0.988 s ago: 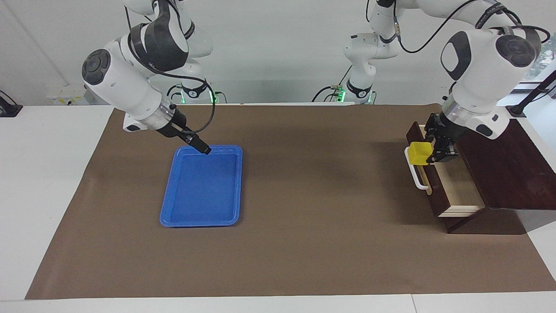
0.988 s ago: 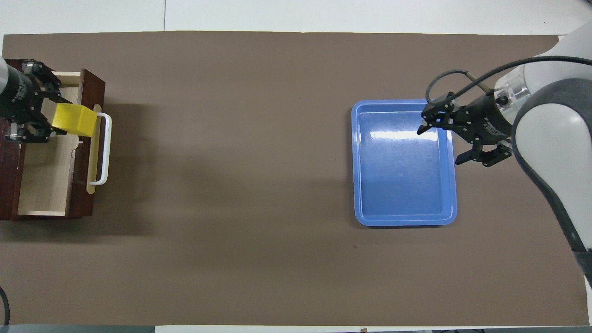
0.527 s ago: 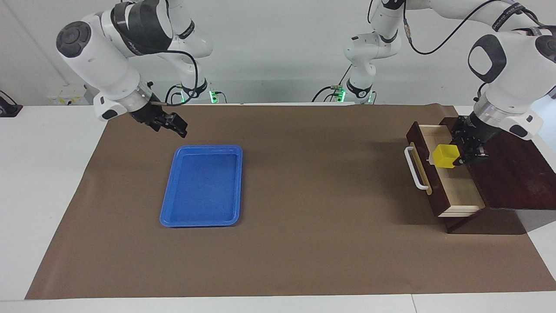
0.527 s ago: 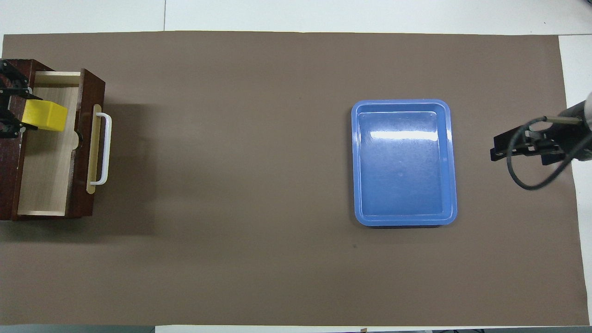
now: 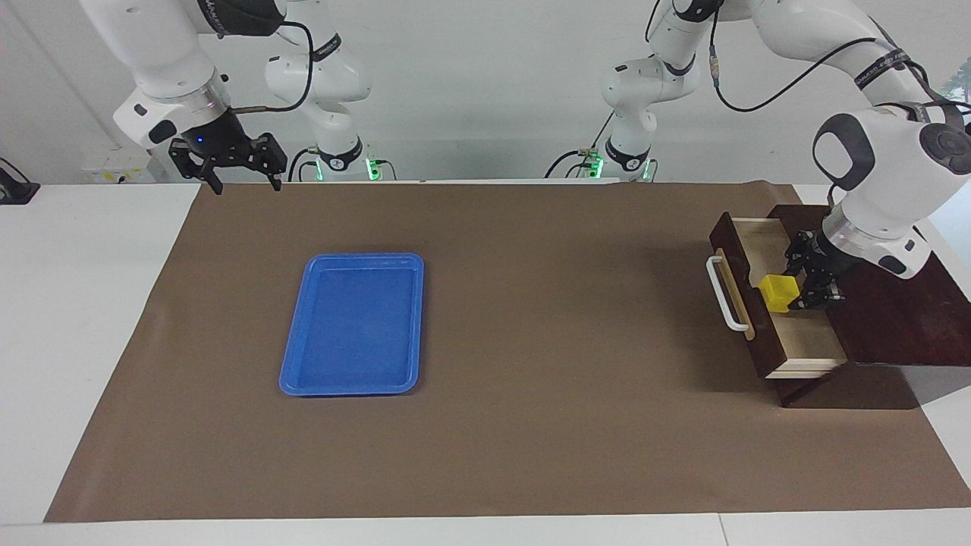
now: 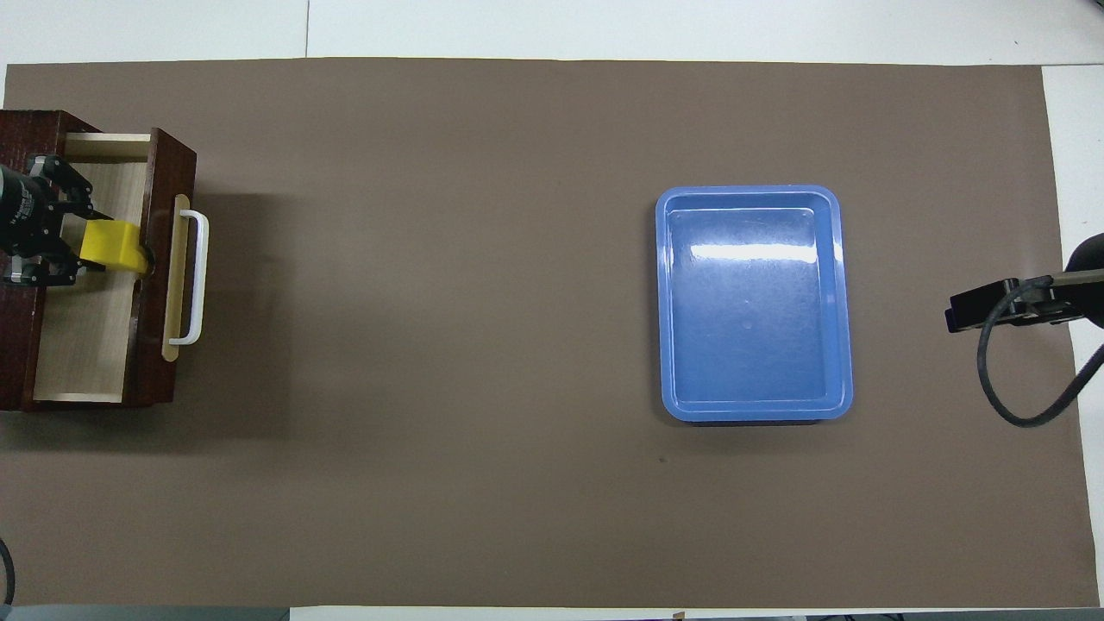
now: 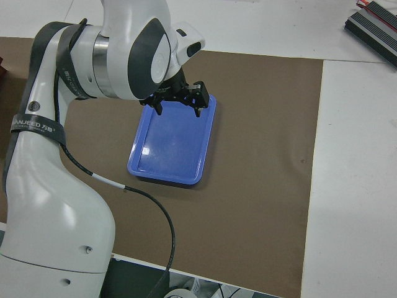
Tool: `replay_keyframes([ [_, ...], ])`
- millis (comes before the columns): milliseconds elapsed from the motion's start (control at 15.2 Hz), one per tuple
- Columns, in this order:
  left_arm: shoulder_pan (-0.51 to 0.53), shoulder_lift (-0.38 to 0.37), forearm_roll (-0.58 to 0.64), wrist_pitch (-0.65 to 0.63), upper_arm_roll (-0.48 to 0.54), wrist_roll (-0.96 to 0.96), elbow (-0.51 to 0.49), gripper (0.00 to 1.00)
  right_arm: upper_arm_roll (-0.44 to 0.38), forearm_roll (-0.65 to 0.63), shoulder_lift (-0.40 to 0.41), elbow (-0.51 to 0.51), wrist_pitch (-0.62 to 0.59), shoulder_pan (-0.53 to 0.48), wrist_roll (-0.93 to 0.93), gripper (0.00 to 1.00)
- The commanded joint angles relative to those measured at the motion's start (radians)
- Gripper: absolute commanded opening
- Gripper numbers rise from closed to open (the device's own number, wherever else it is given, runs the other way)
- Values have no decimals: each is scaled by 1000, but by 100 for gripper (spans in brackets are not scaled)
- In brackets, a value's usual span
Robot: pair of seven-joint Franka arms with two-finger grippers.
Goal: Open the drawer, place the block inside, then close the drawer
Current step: 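Open the left gripper to release the cube inside the drawer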
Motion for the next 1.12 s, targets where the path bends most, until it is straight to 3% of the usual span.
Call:
replay_keyframes([
  [0,9,-57,-3,55,-12,-18,-106,0,44,-20,12,-11,24,-54,-18,100],
  [395,22,-83,-3,93,-12,-20,-166,0,44,-34,38,33,10,-63,-25,100],
  [461,23,-83,-3,93,-12,-20,-166,21,44,-34,40,35,10,-65,-26,100],
  [593,23,-83,-3,93,-12,-18,-165,100,44,-34,40,35,9,-65,-25,100],
  [725,16,-79,-3,63,-12,-17,-128,100,44,-32,40,35,7,-65,-20,100],
  [922,-1,-65,-4,-103,-23,-14,63,100,42,-31,35,33,1,-57,-18,100],
  [1054,-64,-77,-4,-160,-23,-18,113,100,42,-31,31,33,3,-56,-20,100],
])
